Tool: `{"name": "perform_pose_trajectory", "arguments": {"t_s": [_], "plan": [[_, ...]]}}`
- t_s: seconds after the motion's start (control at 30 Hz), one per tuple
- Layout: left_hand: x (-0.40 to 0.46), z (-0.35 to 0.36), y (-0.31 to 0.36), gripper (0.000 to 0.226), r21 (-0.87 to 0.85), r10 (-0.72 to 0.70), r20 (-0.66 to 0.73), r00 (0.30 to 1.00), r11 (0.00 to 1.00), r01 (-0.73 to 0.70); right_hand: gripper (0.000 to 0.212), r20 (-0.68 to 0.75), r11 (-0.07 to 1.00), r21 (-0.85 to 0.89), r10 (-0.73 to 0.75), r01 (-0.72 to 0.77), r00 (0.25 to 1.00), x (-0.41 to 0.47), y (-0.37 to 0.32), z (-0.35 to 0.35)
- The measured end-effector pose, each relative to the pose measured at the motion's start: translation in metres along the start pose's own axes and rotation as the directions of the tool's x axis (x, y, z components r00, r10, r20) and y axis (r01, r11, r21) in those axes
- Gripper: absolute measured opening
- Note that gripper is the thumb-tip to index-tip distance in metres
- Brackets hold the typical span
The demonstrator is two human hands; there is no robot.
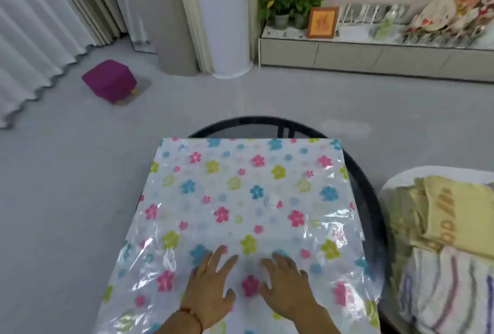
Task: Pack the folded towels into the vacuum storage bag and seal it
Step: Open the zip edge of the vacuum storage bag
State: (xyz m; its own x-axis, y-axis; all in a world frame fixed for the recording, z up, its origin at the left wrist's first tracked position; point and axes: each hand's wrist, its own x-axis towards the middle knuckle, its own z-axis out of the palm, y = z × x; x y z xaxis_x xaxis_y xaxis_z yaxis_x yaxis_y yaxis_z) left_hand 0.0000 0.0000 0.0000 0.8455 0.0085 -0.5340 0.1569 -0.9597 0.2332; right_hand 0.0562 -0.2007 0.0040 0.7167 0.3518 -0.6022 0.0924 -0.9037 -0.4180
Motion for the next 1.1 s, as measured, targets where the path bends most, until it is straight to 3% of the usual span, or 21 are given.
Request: {"name": "perform_pose_trajectory", "arguments": {"t_s": [0.1,0.17,0.3,0.6,0.7,0.8,0.87,0.93,1.0,1.1], "plan": [[0.02,0.05,-0.021,0.072,0.185,0.14,-0.063,0.988,0.975,-0.126,0.069,-0.025,0.963,-0.267,-0.056,0.048,0.998,0.023,0.013,0.058],[0.029,0.086,-0.036,0.069,0.286,0.228,-0.125,0.966,0.94,-0.185,0.071,-0.162,0.939,-0.337,-0.126,0.065,0.979,0.032,0.022,0.09],[0.039,0.132,-0.052,0.067,0.358,0.292,-0.333,0.897,0.919,-0.167,0.075,-0.356,0.913,-0.4,-0.231,0.076,0.905,0.048,0.038,0.13],[0.046,0.149,-0.063,0.065,0.321,0.385,-0.503,0.774,0.914,-0.246,0.074,-0.579,0.929,-0.352,-0.311,0.114,0.754,0.06,0.048,0.154],[0.045,0.153,-0.065,0.058,0.306,0.392,-0.548,0.739,0.916,-0.259,0.063,-0.646,0.92,-0.352,-0.372,0.172,0.667,0.053,0.045,0.156],[0.041,0.153,-0.061,0.042,0.302,0.401,-0.614,0.68,0.915,-0.267,0.035,-0.641,0.826,-0.469,-0.562,0.313,0.522,0.039,0.043,0.157],[0.036,0.151,-0.06,0.03,0.311,0.408,-0.638,0.653,0.912,-0.266,0.028,-0.51,0.749,-0.525,-0.657,0.405,0.555,0.022,0.043,0.161],[0.033,0.147,-0.058,0.029,0.3,0.413,-0.621,0.666,0.91,-0.285,0.044,-0.373,0.736,-0.504,-0.657,0.452,0.655,0.004,0.045,0.169],[0.03,0.142,-0.054,0.033,0.261,0.454,-0.578,0.677,0.89,-0.374,0.055,-0.343,0.775,-0.46,-0.606,0.434,0.718,-0.013,0.046,0.175],[0.027,0.129,-0.049,0.042,0.18,0.52,-0.416,0.746,0.852,-0.492,0.05,-0.354,0.795,-0.485,-0.559,0.363,0.75,-0.022,0.047,0.164]]}}
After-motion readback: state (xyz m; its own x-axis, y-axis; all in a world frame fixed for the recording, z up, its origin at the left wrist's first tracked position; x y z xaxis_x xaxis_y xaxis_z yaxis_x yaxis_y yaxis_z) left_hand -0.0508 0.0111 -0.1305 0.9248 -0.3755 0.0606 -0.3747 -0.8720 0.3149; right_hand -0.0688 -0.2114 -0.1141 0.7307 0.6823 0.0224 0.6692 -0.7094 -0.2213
